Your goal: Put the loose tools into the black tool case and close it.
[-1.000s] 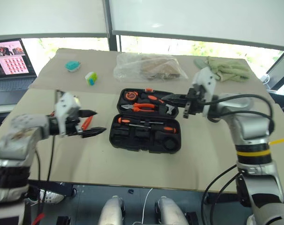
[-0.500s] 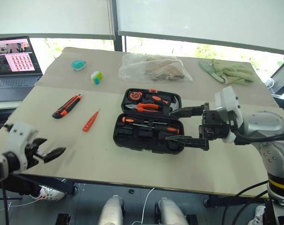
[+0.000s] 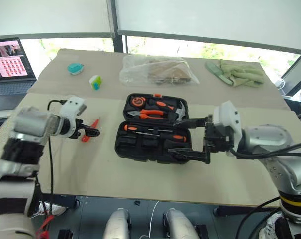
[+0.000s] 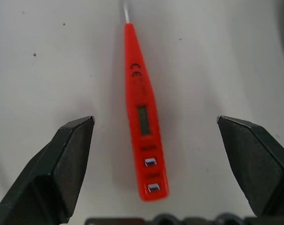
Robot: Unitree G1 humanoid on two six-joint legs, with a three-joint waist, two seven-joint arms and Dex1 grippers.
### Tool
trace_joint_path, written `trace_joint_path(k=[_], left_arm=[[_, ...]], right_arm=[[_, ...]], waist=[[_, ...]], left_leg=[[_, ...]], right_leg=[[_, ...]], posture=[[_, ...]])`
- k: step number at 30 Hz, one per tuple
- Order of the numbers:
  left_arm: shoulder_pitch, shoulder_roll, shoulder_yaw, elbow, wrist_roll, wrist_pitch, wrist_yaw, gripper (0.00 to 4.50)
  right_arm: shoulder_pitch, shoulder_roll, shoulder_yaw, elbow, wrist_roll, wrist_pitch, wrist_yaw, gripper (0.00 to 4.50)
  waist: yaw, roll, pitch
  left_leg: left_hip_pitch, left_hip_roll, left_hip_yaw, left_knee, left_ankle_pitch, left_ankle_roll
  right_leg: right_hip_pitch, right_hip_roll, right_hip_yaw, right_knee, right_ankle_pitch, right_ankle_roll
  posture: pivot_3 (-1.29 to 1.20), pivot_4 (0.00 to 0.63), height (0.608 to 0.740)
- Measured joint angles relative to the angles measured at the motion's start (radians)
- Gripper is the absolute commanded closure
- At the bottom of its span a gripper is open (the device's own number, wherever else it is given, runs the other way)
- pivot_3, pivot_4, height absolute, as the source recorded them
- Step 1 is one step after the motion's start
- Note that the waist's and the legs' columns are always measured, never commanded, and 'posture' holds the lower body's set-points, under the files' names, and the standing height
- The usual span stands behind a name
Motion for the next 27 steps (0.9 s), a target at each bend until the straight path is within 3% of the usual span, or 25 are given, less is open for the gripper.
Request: trace_joint_path(k=[3, 6, 13, 15, 22, 27], left_arm=[[-0.056, -0.019, -0.041, 0.113, 0.038, -0.051, -0.033, 0.00], [-0.094, -0.049, -0.079, 0.175, 0.063, -0.076, -0.087, 0.72], [-0.106, -0.051, -0.108, 0.232, 0.128, -0.149, -0.146, 3.46], [-0.105, -0.051, -0.105, 0.240, 0.141, -0.162, -0.157, 4.03], [-0.097, -0.052, -0.104, 0.248, 0.161, -0.330, -0.223, 4.08], [-0.134, -0.065, -0.110, 0.071, 0.101, -0.673, -0.566, 4.08]], right_arm=[[0.000, 0.011, 0.016, 0.005, -0.021, -0.016, -0.023, 0.08], [0.000, 0.019, 0.026, 0.005, -0.039, -0.037, -0.036, 0.00], [0.019, 0.021, 0.026, 0.005, -0.058, -0.065, -0.059, 0.00], [0.037, 0.021, 0.025, 0.002, -0.058, -0.070, -0.066, 0.00], [0.115, -0.007, -0.025, -0.023, -0.051, -0.071, -0.074, 0.00], [0.237, -0.044, -0.079, -0.061, -0.047, -0.068, -0.079, 0.00]], waist=[[0.001, 0.000, 0.000], [0.004, 0.000, 0.000], [0.006, 0.000, 0.000], [0.006, 0.000, 0.000], [0.014, 0.000, 0.000], [0.030, -0.001, 0.001]], left_leg=[[0.000, -0.001, 0.001, 0.000, 0.000, 0.000], [0.000, -0.001, 0.000, 0.000, 0.000, 0.000], [0.000, -0.001, 0.000, 0.000, 0.000, 0.000], [0.000, -0.001, 0.000, 0.000, 0.000, 0.000], [0.000, -0.001, 0.000, 0.001, 0.000, 0.000], [-0.004, -0.001, 0.000, 0.002, 0.000, 0.000]], right_leg=[[0.000, -0.001, 0.000, 0.000, 0.000, 0.001], [0.001, -0.001, 0.000, 0.000, 0.000, 0.001], [0.001, -0.002, 0.000, 0.000, 0.000, 0.001], [0.001, -0.002, -0.001, 0.000, -0.001, 0.001], [0.001, -0.002, -0.001, 0.000, 0.000, 0.001], [0.001, -0.003, -0.004, -0.003, 0.000, 0.002]], posture=[[0.00, 0.150, 0.740], [0.00, 0.150, 0.740], [0.00, 0.150, 0.740], [0.00, 0.150, 0.740], [0.00, 0.150, 0.740], [0.00, 0.150, 0.740]])
